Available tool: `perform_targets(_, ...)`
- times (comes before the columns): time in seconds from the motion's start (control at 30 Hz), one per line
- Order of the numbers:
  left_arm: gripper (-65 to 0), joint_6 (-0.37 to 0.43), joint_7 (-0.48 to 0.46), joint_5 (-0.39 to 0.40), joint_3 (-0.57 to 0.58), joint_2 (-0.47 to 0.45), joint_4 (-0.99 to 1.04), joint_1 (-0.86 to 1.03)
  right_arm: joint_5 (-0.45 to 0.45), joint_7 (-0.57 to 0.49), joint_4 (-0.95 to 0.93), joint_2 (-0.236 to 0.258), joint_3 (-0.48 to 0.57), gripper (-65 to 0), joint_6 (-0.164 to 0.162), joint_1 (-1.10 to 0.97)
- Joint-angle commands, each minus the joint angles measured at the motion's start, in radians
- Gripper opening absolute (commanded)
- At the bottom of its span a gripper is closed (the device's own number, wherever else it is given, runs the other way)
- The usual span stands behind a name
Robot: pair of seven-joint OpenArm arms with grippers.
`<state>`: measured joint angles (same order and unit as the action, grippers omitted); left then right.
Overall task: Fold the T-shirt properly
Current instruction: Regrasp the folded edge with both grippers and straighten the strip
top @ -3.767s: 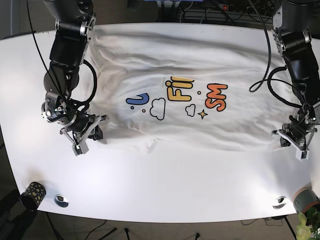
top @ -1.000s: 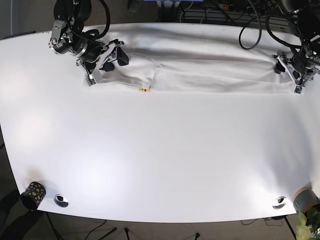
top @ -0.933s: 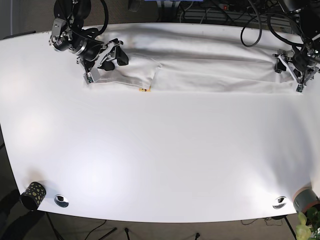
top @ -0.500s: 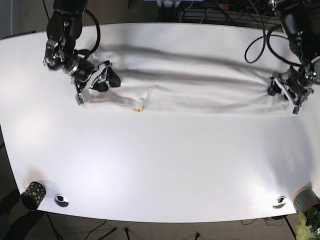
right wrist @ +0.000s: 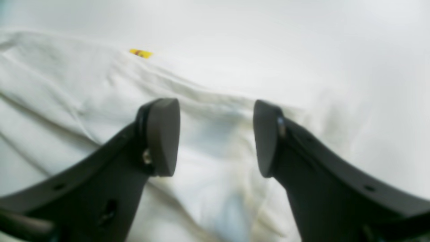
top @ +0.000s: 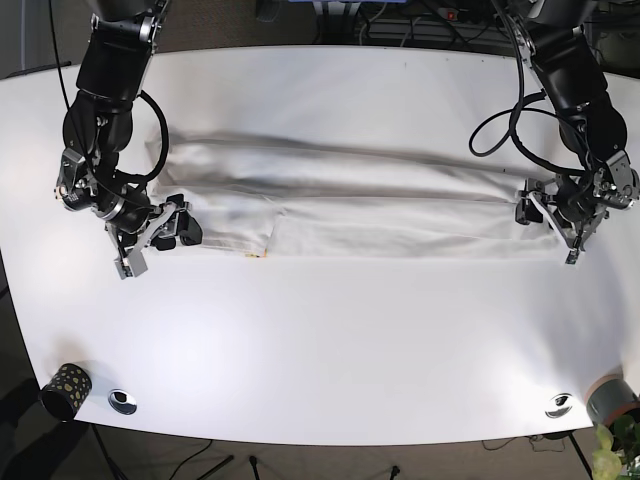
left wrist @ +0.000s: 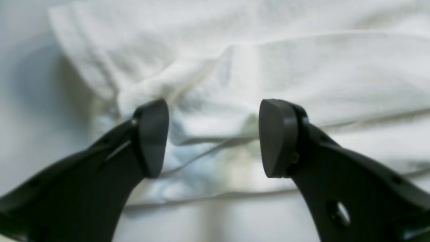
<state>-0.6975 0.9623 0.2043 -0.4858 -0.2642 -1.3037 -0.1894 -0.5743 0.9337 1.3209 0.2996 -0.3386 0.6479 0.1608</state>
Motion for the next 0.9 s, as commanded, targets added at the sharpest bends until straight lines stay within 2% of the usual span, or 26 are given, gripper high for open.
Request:
perform_targets(0.0,-26.2,-0.001,0.013,0.011,-0.04,-0.02,-0.063,-0.028,-0.011,0.005,0.015,0.022,-0.003,-31.7,0.005,0.018)
perform_targets(0.17,-25.8,-0.001,0.036,0.011,-0.158,-0.02,-0.098,-0.034,-0.011,0.005,0.042,0.017,-0.003,-31.7,0.005,-0.005)
perform_targets(0.3,-17.8,-0.001,0.031,0.005,-0.196,-0.033,0.003,-0.078,-0.013,0.005,0.047,0.013,-0.003,-31.7,0.005,-0.019)
perform_targets(0.43,-17.2,-0.001,-0.004,0.01,-0.192,-0.073,0.131,-0.112,-0.013,0.005,0.047,-0.01,-0.003,-31.7,0.005,-0.022)
perform_targets(0.67,-17.2,-0.001,-0.092,0.004,-0.185,-0.1,0.381,-0.166,-0.013,0.005,0.049,-0.018,-0.003,-31.7,0.005,-0.036)
perform_targets(0.8,-17.5,-0.001,-0.092,0.011,-0.109,-0.114,0.448,-0.183,-0.013,0.005,0.049,-0.018,-0.003,-31.7,0.005,-0.034)
perform_targets(0.87,-19.7,-0.001,-0.09,0.011,-0.086,-0.111,0.428,-0.178,-0.013,0.005,0.049,-0.02,-0.003,-31.7,0.005,-0.034)
